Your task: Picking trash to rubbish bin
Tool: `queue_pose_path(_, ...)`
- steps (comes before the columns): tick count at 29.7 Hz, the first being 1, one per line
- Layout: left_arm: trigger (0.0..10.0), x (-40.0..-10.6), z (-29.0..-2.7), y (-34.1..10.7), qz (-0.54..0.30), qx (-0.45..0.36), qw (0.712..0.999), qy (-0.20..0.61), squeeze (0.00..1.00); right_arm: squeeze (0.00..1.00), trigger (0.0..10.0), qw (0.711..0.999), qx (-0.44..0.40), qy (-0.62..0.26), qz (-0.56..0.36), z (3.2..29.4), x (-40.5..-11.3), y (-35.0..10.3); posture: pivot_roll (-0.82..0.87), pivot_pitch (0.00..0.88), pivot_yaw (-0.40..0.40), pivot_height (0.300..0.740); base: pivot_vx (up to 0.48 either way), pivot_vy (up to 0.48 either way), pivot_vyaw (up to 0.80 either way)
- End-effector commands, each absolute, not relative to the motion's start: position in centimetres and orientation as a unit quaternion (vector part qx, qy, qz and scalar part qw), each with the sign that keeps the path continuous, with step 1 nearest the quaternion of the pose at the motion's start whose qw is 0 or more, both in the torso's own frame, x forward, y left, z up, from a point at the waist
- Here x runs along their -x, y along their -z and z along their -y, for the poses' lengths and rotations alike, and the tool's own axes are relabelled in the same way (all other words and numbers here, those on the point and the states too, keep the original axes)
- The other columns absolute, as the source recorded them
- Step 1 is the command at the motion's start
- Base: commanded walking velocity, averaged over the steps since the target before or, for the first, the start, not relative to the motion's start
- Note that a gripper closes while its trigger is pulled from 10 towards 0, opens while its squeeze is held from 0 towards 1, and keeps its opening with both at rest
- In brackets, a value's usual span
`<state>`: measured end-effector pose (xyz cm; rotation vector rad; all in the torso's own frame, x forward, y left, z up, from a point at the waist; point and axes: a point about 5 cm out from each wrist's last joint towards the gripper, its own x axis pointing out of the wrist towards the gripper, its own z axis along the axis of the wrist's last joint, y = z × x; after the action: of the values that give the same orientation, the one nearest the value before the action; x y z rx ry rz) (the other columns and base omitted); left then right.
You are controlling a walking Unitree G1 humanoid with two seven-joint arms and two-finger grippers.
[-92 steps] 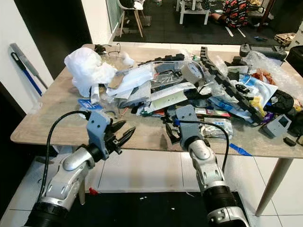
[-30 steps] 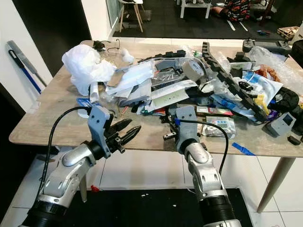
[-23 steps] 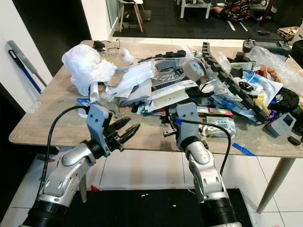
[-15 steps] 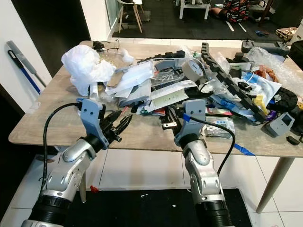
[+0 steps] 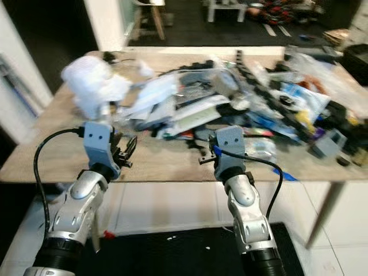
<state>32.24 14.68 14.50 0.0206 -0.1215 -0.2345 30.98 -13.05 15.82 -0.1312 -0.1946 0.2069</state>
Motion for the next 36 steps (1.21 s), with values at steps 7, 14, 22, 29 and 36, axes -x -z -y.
queue_pose_path(7, 10.0, -32.7, -13.9, -14.3, 0.053, -0.019, 0.993, 0.103, 0.0, 0.0, 10.0, 0.986, 0.073, -0.1, 0.112, 12.4, -31.0, -16.0, -0.05, 0.107, 0.005, 0.74, 0.0, 0.0, -0.8)
queue_pose_path(14, 10.0, -32.9, -13.9, -14.5, 0.06, -0.037, 0.993, 0.097, 0.0, 0.0, 10.0, 0.986, 0.075, -0.101, 0.114, 12.3, -31.2, -16.1, -0.05, 0.109, 0.008, 0.74, 0.0, 0.0, -0.8)
queue_pose_path(22, 10.0, -33.0, -14.0, -14.4, 0.056, -0.04, 0.993, 0.095, 0.0, 0.0, 10.0, 0.986, 0.075, -0.1, 0.113, 12.2, -31.3, -16.0, -0.05, 0.109, 0.008, 0.74, 0.0, 0.0, -0.8)
queue_pose_path(29, 10.0, -33.2, -13.8, -14.4, 0.054, -0.041, 0.993, 0.099, 0.0, 0.0, 10.0, 0.987, 0.076, -0.094, 0.109, 12.5, -31.4, -15.8, -0.05, 0.113, 0.012, 0.74, 0.0, 0.0, -0.8)
queue_pose_path(36, 10.0, -33.2, -13.8, -14.3, 0.051, -0.04, 0.993, 0.101, 0.0, 0.0, 10.0, 0.988, 0.074, -0.089, 0.102, 12.7, -31.3, -15.5, -0.05, 0.115, 0.014, 0.74, 0.0, 0.0, -0.8)
